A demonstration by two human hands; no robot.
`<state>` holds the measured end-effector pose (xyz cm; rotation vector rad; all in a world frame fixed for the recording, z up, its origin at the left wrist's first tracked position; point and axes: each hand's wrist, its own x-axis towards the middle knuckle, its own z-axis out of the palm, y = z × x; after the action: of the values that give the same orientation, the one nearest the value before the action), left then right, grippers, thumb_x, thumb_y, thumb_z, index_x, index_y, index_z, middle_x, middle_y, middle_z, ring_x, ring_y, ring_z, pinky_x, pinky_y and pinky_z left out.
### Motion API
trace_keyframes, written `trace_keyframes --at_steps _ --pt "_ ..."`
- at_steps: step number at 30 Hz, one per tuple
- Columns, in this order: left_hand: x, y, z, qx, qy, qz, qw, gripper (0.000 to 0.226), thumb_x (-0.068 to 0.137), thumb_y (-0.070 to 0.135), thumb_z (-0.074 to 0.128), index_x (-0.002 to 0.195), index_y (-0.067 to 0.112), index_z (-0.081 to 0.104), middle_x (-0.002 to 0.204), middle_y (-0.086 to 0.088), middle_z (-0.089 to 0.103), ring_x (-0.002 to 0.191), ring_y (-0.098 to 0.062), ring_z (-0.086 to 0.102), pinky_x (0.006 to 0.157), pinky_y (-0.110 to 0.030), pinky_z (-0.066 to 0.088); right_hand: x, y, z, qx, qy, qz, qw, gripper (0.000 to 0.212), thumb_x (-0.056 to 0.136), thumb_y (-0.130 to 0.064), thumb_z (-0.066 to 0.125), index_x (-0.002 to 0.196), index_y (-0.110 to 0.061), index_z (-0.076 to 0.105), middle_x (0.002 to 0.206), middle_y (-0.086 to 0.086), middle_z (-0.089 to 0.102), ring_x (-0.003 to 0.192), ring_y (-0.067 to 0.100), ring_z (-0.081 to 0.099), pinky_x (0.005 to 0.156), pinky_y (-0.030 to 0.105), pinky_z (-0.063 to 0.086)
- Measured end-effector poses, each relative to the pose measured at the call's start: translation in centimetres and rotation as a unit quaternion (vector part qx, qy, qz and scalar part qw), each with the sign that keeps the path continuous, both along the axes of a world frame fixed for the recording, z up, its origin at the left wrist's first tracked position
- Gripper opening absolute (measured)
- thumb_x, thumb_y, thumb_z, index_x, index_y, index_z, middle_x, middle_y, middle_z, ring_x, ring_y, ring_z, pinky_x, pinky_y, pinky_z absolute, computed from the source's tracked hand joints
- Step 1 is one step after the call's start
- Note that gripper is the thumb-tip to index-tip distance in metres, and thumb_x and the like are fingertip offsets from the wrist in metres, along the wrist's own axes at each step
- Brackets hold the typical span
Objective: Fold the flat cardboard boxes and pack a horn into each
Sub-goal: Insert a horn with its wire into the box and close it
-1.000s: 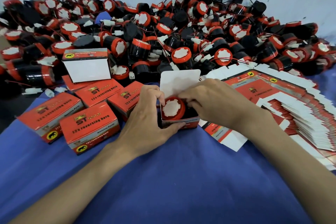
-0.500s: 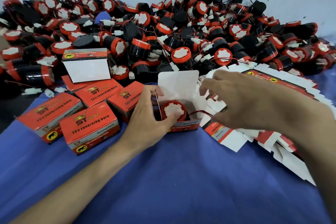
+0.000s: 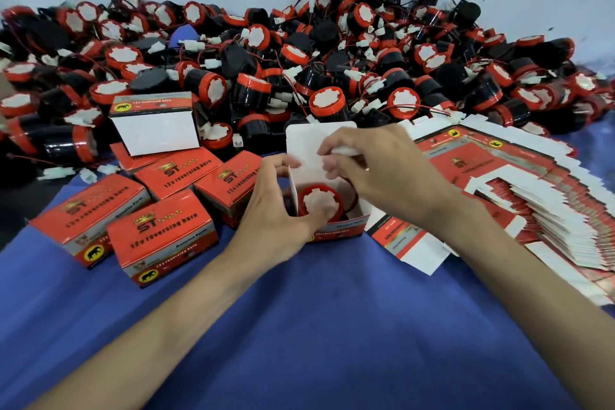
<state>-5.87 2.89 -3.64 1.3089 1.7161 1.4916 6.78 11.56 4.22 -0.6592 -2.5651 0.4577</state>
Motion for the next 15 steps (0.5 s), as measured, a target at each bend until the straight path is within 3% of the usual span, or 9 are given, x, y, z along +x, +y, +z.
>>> trace_keyframes --at_steps 5,7,10,15 --pt "-0.3 0.2 0.1 -0.003 0.005 -0.009 1.000 0.061 0.072 0.012 0.080 0.101 0.039 0.034 0.115 0.005 0.051 0.081 0.011 0.057 0.067 -0.007 0.047 -1.0 -0.7 -2.7 0.105 -0.092 0.058 0.989 0.024 0.100 -0.023 0.042 0.118 -0.008 0.048 0.081 0.008 0.064 0.074 0.032 0.056 0.068 0.042 0.038" --pt "-0.4 0.3 0.1 -0.001 0.008 -0.012 1.000 0.065 0.070 0.004 0.081 0.100 0.037 0.034 0.113 0.003 0.053 0.076 0.009 0.058 0.064 -0.008 0.048 -1.3 -1.1 -2.9 0.130 -0.112 0.073 0.982 0.025 0.099 -0.021 0.041 0.119 -0.006 0.046 0.082 0.008 0.059 0.075 0.031 0.052 0.065 0.038 0.032" --pt "-0.5 0.2 0.1 0.004 0.012 -0.021 1.000 0.067 0.067 0.002 0.081 0.102 0.036 0.035 0.113 0.001 0.055 0.078 0.004 0.060 0.065 -0.013 0.049 -1.4 -1.0 -2.4 0.132 -0.130 0.085 0.979 0.031 0.098 -0.026 0.042 0.125 -0.012 0.049 0.099 0.005 0.060 0.090 0.024 0.052 0.078 0.034 0.036" --pt "-0.7 -0.3 -0.5 0.024 0.021 -0.013 0.999 0.065 0.069 0.005 0.080 0.112 0.034 0.039 0.113 0.001 0.058 0.091 -0.002 0.061 0.074 -0.015 0.048 -0.8 -0.7 -2.3 0.158 -0.169 0.078 0.970 0.046 0.096 -0.052 0.032 0.108 -0.023 0.066 0.109 -0.004 0.052 0.102 0.013 0.044 0.077 0.024 0.018"
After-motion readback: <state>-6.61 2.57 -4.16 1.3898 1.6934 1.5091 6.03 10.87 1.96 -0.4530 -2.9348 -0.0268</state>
